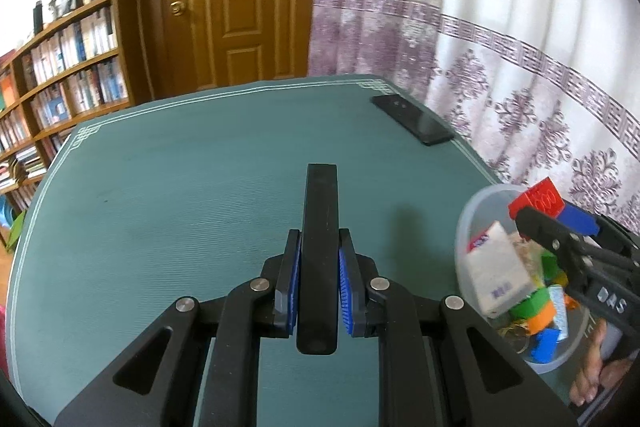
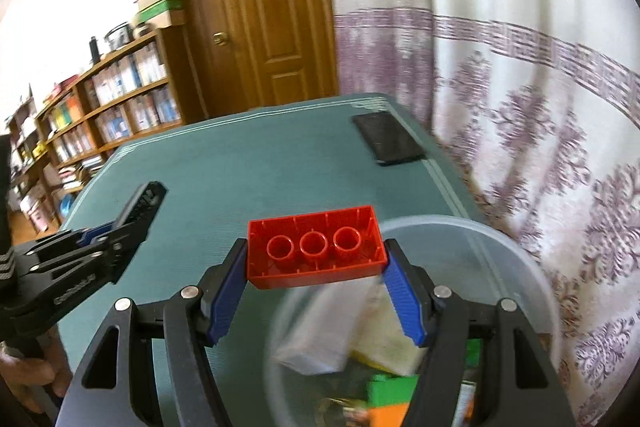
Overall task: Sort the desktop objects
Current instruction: 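Carry the harmonica and red block over the clear bowl with both tools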
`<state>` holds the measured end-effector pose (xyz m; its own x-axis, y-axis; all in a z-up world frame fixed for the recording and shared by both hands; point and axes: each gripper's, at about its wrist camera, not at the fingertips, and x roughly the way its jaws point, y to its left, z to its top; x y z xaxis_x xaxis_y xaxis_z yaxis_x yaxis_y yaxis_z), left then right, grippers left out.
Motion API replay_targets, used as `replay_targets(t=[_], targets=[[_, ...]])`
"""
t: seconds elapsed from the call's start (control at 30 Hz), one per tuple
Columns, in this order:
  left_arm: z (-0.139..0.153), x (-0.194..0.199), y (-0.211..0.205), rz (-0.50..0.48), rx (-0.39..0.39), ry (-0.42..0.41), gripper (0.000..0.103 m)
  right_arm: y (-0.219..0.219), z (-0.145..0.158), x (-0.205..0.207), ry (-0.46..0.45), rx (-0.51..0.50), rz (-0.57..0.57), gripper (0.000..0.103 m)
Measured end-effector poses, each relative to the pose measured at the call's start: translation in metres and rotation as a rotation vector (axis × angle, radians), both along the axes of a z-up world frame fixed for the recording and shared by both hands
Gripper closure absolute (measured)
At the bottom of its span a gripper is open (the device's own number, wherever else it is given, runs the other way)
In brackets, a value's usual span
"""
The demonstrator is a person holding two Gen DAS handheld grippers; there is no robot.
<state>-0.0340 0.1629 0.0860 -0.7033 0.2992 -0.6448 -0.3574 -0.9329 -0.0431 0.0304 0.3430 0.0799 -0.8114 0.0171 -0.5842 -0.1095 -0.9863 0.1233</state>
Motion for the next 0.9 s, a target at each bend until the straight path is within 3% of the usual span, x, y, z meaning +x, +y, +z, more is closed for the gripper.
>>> replay_targets(t=[0.33, 0.7, 0.83, 0.9], targets=[[0.008, 0.019, 0.036, -0.082, -0.008, 0.013, 0.085, 0.052, -0.006, 0.013, -0.013, -0.011, -0.123, 0.033], [0.006, 0.033, 0.059, -0.147, -0.015, 0.008, 0.085, 0.080, -0.024, 0.006, -0.066, -0.080, -0.177, 0.032], [0.006, 0.036, 0.064, -0.160, -0.017, 0.007, 0.085, 0.083, -0.025, 0.006, -0.070, -0.092, -0.178, 0.022], [0.005, 0.037, 0.065, -0.165, -0.017, 0.001, 0.085, 0.084, -0.024, 0.008, -0.063, -0.095, -0.184, 0.022]])
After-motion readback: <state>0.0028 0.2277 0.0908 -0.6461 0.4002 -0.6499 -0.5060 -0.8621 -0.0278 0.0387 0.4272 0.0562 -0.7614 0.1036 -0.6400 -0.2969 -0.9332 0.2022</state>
